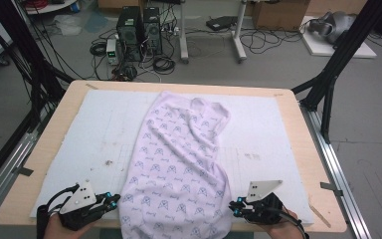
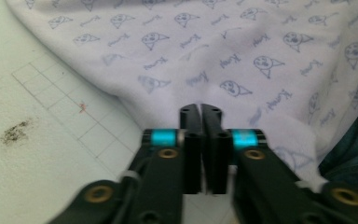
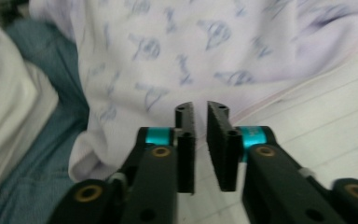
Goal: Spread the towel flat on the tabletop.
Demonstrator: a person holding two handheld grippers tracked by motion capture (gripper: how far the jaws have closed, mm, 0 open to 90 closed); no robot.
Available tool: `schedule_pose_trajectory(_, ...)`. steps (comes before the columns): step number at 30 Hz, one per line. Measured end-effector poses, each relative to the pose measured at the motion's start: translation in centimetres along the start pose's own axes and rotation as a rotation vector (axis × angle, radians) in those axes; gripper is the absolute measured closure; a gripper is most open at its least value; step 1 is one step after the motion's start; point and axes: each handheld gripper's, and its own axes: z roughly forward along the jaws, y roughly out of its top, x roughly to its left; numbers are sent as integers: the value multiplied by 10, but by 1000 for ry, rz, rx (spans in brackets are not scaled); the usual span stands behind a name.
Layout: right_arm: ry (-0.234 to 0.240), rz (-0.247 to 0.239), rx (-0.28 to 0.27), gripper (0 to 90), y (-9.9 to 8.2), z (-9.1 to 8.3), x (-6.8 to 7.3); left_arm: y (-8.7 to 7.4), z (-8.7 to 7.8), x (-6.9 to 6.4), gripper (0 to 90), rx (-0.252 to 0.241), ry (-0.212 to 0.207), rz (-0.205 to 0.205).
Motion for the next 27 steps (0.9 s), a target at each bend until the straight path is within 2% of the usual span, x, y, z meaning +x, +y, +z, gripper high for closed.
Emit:
schedule_pose_trajectory(2, -3, 19, -45, 732, 3, -3, -3, 0, 3, 2, 772, 2, -18, -10)
schedule_pose_trajectory(4, -9, 3, -60, 700, 12, -1, -4, 3, 13, 3, 738, 9, -31, 1)
schedule_pose_trajectory(9, -1, -72, -4, 601, 33, 25, -6, 8, 44, 5, 593, 59, -72, 37)
schedule_pose_trajectory(11, 9, -53, 8, 566, 34, 36, -13, 7, 55, 8, 591, 97, -85, 49)
schedule_pose_trajectory(12, 20, -34, 9, 560, 33, 41, -16, 5, 59, 9, 621, 108, -92, 60)
schedule_pose_trajectory(13, 29, -20, 17, 580, 30, 45, -18, 4, 59, 9, 661, 91, -101, 64)
schedule_pose_trajectory(14, 30, -14, 35, 650, 27, 48, -20, 4, 58, 9, 756, 90, -98, 64)
schedule_pose_trajectory(15, 22, -25, 27, 737, 24, 49, -20, 3, 57, 8, 825, 90, -94, 69)
schedule_pose_trajectory(16, 25, -19, 13, 843, 21, 47, -21, 3, 56, 7, 857, 90, -88, 70)
schedule_pose_trajectory(17, 32, -11, 21, 868, 20, 45, -22, 2, 55, 5, 865, 87, -77, 70)
schedule_pose_trajectory(18, 29, -15, 20, 875, 19, 43, -22, 2, 53, 4, 869, 89, -69, 80)
schedule_pose_trajectory(23, 26, -27, 17, 884, 11, 35, -15, -4, 38, -4, 875, 70, -76, 71)
schedule_pose_trajectory(27, 48, -53, 40, 897, 9, 28, -3, -7, 26, -16, 874, 75, -93, 84)
